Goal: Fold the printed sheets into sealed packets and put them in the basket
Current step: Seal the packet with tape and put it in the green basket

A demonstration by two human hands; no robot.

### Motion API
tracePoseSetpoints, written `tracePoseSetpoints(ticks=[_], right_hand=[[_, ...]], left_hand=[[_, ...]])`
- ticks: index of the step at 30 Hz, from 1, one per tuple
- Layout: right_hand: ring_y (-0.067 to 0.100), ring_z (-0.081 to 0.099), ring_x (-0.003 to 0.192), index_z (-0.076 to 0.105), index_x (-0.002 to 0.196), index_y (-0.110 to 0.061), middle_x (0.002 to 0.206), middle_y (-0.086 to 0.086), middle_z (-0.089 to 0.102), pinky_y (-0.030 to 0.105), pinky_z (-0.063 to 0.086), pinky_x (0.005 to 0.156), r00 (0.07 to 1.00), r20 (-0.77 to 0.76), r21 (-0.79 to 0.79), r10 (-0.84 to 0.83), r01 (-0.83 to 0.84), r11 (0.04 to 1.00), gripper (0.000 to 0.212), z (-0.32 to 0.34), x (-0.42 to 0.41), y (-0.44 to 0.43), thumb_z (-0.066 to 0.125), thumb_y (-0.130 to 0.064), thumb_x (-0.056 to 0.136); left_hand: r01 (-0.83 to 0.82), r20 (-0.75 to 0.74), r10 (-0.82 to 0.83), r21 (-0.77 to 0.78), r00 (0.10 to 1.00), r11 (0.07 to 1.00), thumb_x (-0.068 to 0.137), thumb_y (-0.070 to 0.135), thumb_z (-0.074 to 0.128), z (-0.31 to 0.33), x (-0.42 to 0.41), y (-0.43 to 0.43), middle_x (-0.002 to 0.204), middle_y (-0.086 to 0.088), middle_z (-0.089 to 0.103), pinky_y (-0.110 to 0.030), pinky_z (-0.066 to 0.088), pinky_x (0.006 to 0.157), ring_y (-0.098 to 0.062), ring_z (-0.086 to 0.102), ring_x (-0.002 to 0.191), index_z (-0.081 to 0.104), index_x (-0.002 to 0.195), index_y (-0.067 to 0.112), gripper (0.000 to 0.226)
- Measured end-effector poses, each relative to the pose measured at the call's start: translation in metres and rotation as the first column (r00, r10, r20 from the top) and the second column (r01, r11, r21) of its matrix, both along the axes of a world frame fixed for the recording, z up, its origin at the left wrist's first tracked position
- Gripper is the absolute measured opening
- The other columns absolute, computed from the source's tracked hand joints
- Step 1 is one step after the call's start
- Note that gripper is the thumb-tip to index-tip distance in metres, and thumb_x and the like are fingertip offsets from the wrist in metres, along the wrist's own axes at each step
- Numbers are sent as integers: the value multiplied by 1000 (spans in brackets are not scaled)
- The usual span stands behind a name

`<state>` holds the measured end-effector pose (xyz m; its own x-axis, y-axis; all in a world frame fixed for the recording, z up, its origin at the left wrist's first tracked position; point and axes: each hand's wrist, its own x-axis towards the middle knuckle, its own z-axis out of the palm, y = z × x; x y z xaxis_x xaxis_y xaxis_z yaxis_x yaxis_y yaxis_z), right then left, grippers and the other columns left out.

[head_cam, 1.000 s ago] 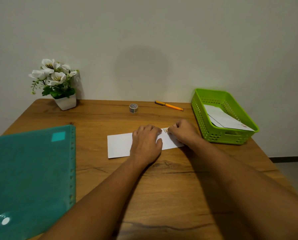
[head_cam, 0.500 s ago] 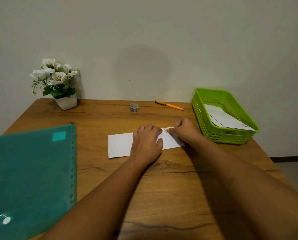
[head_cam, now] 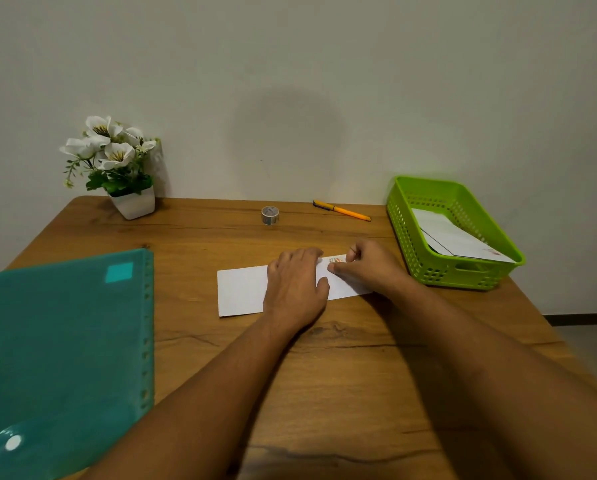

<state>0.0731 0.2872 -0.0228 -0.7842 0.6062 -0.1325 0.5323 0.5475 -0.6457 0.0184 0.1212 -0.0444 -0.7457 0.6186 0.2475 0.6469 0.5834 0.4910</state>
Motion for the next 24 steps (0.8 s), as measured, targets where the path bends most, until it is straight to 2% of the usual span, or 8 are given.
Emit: tracePoseSetpoints(ticks=[3,6,9,12,15,20,22,24], right_hand=[[22,68,80,63,87,-16,86,3,72,35,47,62,999,-37,-79,-17,14,997,37,1,2,1,87,-42,76],[21,60,71,58,76,-22,75,1,65,33,41,61,999,-14,10,-49,49,999,37,1,-6,-2,83,-50,76],[21,58,74,57,79,-22,78,-1,63,30,34,57,994,57,131,-95,87,988,38,1,-12,-6,75,-56,83],[24,60,84,56,85,-23,88,1,64,31,32,56,990,45,159,-134,125,979,28,-2,-15,-6,68,-47,93],[25,61,86,57,86,-21,86,1,64,32,36,59,993,15,181,-120,115,977,19,-7,-13,-2,62,-35,98],[23,62,87,59,86,-22,88,-3,66,31,37,59,993,-90,163,-82,96,982,11,-11,-5,-2,61,-22,97],[23,61,89,63,91,-26,99,-5,64,31,37,62,986,-161,282,-36,81,956,10,-18,3,-11,59,-20,98],[26,59,91,69,104,-26,108,-2,62,32,37,65,980,-176,457,93,-2,890,17,-28,12,-20,55,-18,100]], left_hand=[[1,3,-1,-3,1000,1000,97,35,60,-1,0,0,146,4,53,-41,32,114,-18,42,135,47,147,26,52],[2,9,-2,-8,1000,1000,97,35,59,-1,-1,0,146,4,53,-41,32,115,-17,42,135,46,147,26,53],[1,6,-1,-13,1000,1000,97,36,59,-1,0,0,145,4,53,-41,32,114,-18,43,135,46,146,27,52],[2,6,-2,-19,1000,1000,96,36,60,-1,-1,0,144,4,54,-41,32,114,-18,43,133,47,146,27,52],[4,0,-4,-30,1000,1000,96,36,59,-1,-1,1,143,4,54,-40,33,113,-17,43,132,47,145,26,51],[14,-61,-22,-127,998,992,99,38,49,-2,-2,2,149,-1,49,-41,29,117,-20,39,138,50,147,20,50],[26,-97,-46,-204,994,979,102,39,41,-3,-1,3,157,-3,42,-45,22,123,-22,32,146,44,152,17,54],[25,-127,-61,-264,990,964,104,39,32,-4,-1,5,162,-4,35,-49,17,125,-23,25,151,36,156,15,57]])
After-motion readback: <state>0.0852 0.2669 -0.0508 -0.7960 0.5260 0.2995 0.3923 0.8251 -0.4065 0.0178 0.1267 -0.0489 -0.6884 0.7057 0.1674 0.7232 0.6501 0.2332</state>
